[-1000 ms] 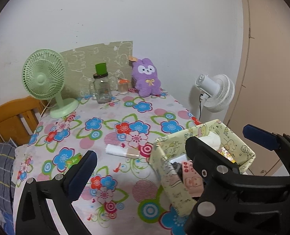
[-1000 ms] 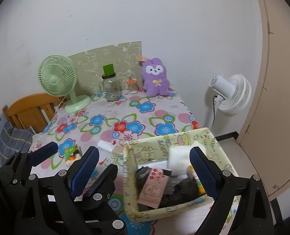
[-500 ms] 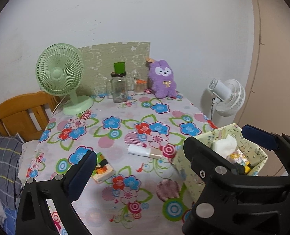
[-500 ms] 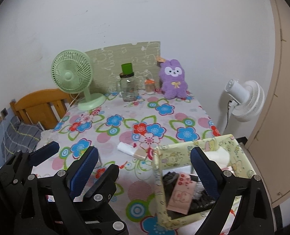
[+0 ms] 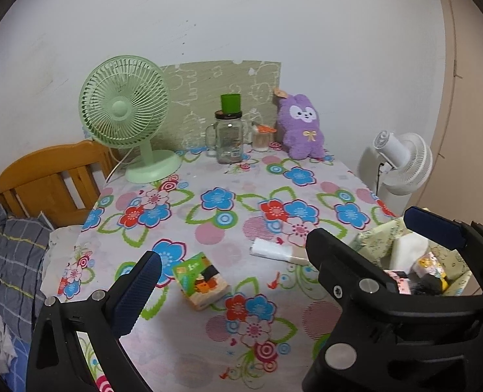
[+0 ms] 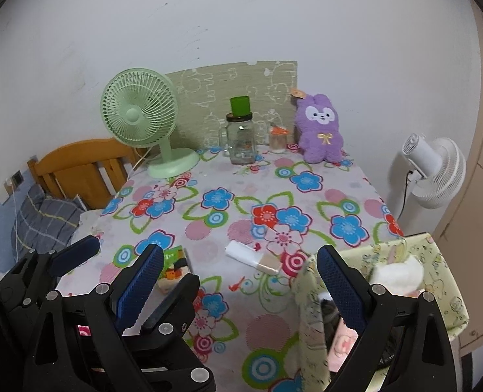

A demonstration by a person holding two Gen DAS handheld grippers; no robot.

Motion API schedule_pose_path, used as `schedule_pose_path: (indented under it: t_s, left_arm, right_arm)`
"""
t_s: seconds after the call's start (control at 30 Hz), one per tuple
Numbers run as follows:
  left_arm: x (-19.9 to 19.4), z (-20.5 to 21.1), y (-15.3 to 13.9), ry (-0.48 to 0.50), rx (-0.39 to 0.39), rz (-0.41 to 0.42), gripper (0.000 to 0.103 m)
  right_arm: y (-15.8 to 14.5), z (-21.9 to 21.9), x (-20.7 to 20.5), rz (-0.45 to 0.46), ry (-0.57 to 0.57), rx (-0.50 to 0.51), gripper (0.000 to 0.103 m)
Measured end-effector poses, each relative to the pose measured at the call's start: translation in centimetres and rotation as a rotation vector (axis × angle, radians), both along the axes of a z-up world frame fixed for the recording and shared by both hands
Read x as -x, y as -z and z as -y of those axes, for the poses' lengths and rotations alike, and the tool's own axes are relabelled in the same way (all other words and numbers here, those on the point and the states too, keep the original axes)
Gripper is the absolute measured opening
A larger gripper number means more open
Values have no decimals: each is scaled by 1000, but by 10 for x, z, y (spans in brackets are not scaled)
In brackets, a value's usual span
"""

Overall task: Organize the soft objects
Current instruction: 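Withdraw both open tools from the box toward the green pack and white roll, then grasp the green tissue pack with the left tool while the right tool grasps the white rolled item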

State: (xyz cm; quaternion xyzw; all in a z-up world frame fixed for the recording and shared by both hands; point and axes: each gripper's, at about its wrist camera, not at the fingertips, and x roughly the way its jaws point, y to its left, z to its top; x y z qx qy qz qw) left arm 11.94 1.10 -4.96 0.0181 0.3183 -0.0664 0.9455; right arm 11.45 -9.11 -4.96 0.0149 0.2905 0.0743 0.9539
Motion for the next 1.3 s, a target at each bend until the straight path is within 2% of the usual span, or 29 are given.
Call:
schedule_pose_path:
  t_s: [0.6, 0.87, 0.97, 1.3]
  left_arm:
    - [-36, -31, 21, -63, -22, -40, 103]
    - [-55, -42, 41, -85, -10, -91, 103]
    - [-63, -46, 50, -96, 4, -116, 103]
    - [-85, -46, 77, -89, 27, -178, 103]
  right_arm:
    - [20, -31, -43, -34, -15, 10, 96]
    - [36, -44, -67, -53, -18, 51, 96]
    - [44, -46, -77, -77, -18, 54, 91]
    - [72, -48, -103, -149, 2, 52, 88]
